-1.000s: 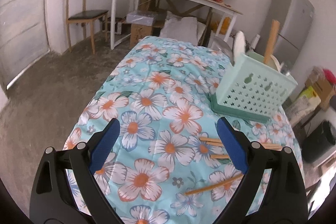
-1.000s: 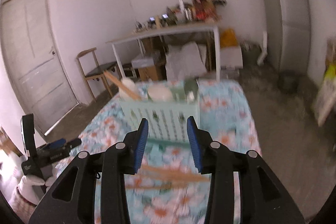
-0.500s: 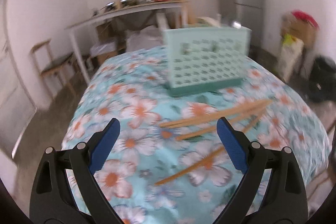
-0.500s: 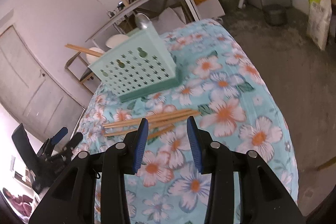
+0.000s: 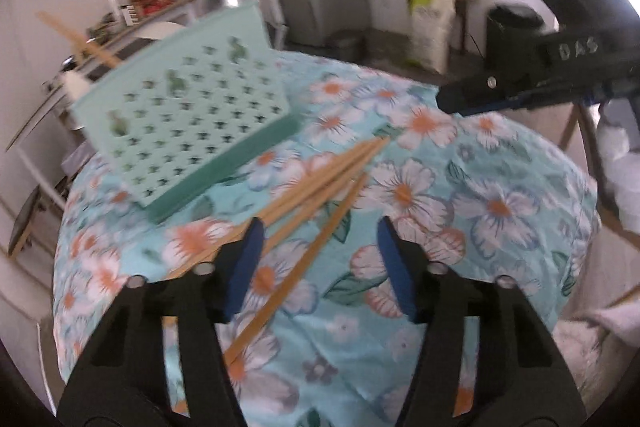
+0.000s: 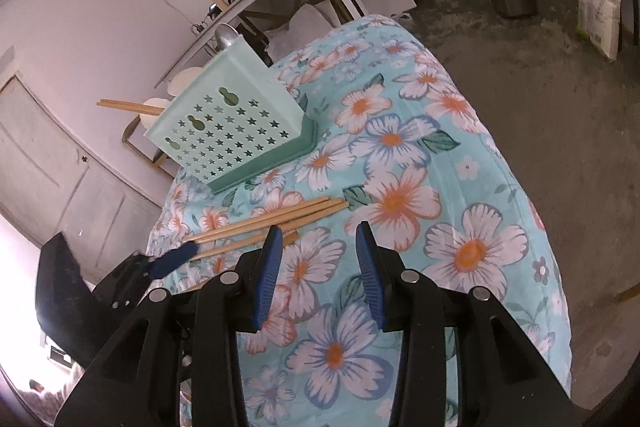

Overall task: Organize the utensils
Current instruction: 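Move both grippers back to the remaining chopsticks on the bed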

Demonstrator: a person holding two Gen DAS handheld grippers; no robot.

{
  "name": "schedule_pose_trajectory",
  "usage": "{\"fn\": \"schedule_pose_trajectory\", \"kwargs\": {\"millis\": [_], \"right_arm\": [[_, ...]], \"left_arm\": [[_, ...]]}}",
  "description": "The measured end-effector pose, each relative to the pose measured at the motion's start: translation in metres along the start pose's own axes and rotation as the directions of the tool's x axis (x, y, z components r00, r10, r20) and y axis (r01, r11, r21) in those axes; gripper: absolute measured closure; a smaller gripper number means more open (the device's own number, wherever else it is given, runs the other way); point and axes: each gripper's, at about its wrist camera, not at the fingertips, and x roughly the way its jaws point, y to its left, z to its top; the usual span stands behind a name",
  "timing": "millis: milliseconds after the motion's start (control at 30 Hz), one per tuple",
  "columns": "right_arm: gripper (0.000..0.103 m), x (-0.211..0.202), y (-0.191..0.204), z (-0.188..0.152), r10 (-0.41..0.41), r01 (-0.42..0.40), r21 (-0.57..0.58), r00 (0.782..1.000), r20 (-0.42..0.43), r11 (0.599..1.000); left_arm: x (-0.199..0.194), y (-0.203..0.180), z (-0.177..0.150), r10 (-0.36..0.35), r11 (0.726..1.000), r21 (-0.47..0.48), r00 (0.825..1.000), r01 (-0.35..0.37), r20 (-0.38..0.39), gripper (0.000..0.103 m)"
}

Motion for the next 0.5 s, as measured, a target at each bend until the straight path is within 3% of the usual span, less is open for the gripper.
{"fn": "schedule_pose_trajectory", "kwargs": {"millis": [133,300,433,500], "right_arm": [[0.065,0.011,-0.008,0.0,0.008,-0.007,0.019,1.0,-0.021,1.0],[0.065,0.018,-0.011,0.0,0.011,-0.01,0.023,0.999,-0.033,1.0],[0.065,0.021,-0.014,0.0,0.02,-0.019,0.033,0.999,-0.035,0.999],[0.065,0.022,-0.016,0.001,0.023,-0.022,0.036,0.999,-0.037,0.999]], "left_arm": [[0.017,-0.001,0.004,-0.032,0.998,0.058,0.998,0.035,-0.062,0.067],[0.035,0.0,0.002,-0.057,0.993,0.099,0.991,0.07,-0.125,0.076],[0.037,0.003,0.002,-0.073,0.992,0.095,0.989,0.085,-0.125,0.088],[0.038,0.003,0.002,-0.07,0.991,0.105,0.99,0.083,-0.122,0.089]]}}
